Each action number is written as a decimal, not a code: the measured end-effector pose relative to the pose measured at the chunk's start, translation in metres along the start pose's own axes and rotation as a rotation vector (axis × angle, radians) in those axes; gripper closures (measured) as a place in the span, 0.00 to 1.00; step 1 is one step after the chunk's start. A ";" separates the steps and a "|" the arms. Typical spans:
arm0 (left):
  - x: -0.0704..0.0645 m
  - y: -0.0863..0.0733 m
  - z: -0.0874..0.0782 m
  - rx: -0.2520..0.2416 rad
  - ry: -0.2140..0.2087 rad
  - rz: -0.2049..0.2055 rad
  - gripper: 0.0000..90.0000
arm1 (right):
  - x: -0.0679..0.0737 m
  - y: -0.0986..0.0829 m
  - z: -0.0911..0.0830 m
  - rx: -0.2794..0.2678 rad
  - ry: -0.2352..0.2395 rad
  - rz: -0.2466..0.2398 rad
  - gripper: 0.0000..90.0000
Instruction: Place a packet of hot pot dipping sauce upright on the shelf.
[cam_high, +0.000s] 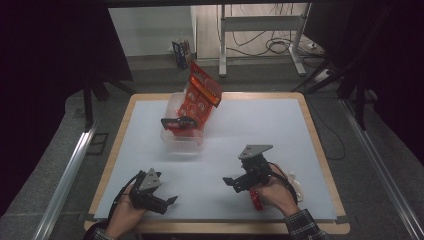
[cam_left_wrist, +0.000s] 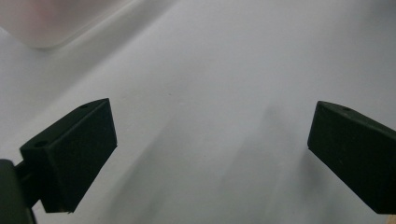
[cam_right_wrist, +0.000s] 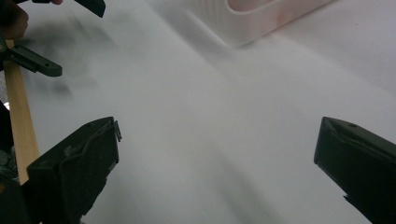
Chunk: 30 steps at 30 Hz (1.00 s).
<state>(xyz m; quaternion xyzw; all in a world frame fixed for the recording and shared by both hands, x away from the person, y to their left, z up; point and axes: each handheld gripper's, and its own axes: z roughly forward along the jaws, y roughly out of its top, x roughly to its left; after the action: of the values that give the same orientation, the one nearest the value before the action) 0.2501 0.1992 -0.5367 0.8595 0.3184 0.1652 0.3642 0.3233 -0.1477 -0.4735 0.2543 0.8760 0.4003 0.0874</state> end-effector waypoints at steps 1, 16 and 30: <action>0.000 0.000 0.000 0.001 0.000 0.000 0.01 | 0.000 -0.001 -0.002 0.005 -0.004 0.009 0.00; -0.002 0.000 0.001 0.009 -0.002 0.008 0.01 | -0.022 -0.034 -0.041 0.044 -0.133 0.112 0.23; -0.002 0.000 0.002 0.015 -0.001 0.012 0.01 | -0.023 -0.079 -0.085 0.128 -0.184 0.144 0.90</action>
<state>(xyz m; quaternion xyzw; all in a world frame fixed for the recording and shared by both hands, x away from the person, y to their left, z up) 0.2500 0.1968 -0.5378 0.8641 0.3146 0.1645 0.3568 0.2828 -0.2588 -0.4769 0.3572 0.8675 0.3240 0.1222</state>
